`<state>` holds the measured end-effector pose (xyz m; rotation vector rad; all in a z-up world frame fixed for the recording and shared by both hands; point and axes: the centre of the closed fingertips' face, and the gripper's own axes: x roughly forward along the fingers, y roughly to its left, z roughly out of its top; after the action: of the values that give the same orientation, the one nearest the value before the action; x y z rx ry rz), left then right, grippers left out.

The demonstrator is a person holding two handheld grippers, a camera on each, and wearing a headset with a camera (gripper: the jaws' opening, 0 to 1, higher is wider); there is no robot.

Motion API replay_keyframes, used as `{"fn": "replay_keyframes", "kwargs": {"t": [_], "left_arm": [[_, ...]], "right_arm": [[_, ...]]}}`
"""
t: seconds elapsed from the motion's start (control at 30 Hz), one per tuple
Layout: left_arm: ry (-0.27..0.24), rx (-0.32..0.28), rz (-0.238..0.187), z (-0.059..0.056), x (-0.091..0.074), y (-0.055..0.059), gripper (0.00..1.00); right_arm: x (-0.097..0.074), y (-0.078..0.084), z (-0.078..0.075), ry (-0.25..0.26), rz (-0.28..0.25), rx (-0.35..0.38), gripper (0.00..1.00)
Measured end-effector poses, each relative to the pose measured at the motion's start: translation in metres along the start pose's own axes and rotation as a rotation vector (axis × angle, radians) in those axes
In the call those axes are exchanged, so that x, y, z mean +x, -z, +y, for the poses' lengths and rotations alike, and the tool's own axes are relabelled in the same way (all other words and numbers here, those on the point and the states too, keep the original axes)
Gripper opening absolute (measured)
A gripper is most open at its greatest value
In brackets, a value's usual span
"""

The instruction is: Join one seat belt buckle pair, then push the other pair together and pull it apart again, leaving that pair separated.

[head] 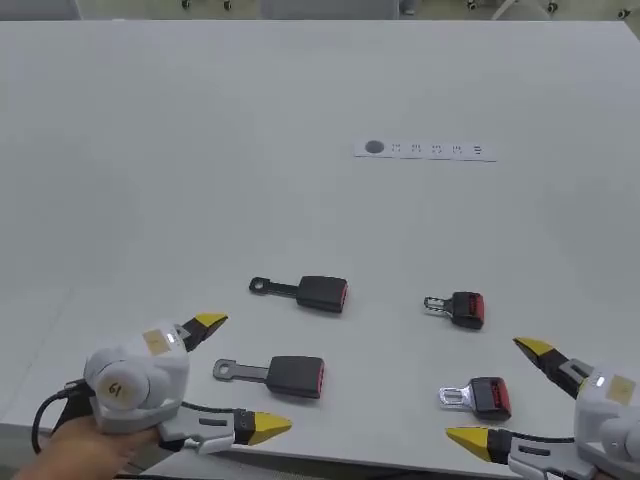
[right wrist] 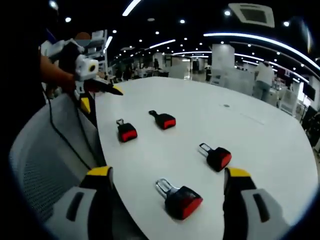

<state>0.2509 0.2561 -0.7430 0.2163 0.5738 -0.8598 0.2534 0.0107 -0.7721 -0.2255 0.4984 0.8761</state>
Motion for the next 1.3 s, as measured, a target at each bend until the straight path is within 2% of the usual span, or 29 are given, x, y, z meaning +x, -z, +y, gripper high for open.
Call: {"fn": "replay_keyframes", "kwargs": {"t": [0.63,0.9,1.13,1.3], "left_arm": [[0.004,0.007,0.013,0.003,0.002,0.003,1.00],[0.013,0.014,0.020,0.003,0.009,0.002,1.00],[0.033,0.037,0.050,0.001,0.017,0.005,0.99],[0.033,0.042,0.070,0.004,0.022,0.010,0.98]], "right_arm": [[0.001,0.001,-0.003,-0.011,0.007,-0.004,0.93],[0.001,0.002,-0.008,-0.019,0.015,-0.009,0.93],[0.003,0.008,-0.012,-0.032,0.031,-0.008,0.92],[0.004,0.014,-0.014,-0.052,0.053,-0.009,0.91]]}}
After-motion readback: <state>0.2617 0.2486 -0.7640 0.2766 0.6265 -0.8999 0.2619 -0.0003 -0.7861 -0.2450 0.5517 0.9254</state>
